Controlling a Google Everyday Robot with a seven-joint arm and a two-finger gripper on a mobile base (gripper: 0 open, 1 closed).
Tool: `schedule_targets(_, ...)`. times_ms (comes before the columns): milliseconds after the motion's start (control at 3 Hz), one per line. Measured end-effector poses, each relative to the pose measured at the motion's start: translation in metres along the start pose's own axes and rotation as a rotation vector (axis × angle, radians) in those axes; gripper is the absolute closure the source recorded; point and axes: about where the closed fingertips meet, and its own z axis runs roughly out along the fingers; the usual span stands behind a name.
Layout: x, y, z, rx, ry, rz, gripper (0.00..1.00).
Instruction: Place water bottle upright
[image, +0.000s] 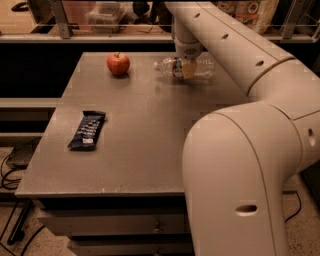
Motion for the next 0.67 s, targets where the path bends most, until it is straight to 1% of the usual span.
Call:
schedule_targets(333, -0.002, 0.005, -0.026, 0.0, -0.082, 0.017, 1.0)
schedule_targets(667, 0.0, 0.012, -0.054, 0.005, -0.198, 0.052, 1.0)
